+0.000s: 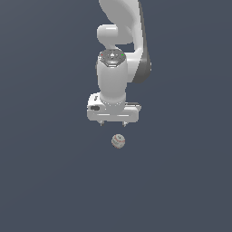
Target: Pick up the object and move it to a goal position.
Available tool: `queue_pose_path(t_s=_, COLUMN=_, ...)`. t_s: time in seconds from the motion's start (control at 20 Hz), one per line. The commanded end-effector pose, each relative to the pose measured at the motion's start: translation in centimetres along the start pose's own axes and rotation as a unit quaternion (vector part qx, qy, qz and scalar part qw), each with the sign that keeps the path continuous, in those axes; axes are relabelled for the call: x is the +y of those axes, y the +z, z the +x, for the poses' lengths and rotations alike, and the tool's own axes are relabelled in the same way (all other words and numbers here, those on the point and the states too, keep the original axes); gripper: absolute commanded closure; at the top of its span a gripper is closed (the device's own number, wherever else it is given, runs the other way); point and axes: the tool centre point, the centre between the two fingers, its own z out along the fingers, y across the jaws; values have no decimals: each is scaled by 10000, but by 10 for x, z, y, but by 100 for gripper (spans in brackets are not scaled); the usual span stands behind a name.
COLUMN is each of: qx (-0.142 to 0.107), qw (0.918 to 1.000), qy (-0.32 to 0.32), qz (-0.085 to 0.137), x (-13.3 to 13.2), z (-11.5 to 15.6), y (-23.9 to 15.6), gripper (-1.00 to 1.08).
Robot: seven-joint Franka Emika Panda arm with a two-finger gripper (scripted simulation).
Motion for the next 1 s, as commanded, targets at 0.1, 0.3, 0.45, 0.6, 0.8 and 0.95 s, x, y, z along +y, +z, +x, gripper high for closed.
queue_pose_path(t_s=0.1, qx=-2, qw=10000, qy=-21, qz=-3, x=0, z=0, y=0, gripper=-92)
queue_pose_path(t_s=0.3, qx=-15, qw=9998, qy=-184, qz=-25, x=-3, z=-2, y=2, gripper=-92)
queue_pose_path(t_s=0.45, qx=-26, qw=9995, qy=-319, qz=-45, x=-6, z=-3, y=3, gripper=-92)
queue_pose_path(t_s=0.6, qx=-30, qw=9993, qy=-361, qz=-53, x=-7, z=-4, y=3, gripper=-92)
queue_pose_path(t_s=0.8, qx=-30, qw=9993, qy=-369, qz=-50, x=-7, z=-4, y=4, gripper=-92)
queue_pose_path(t_s=0.95, qx=-38, qw=9989, qy=-458, qz=-49, x=-8, z=-3, y=8, gripper=-92)
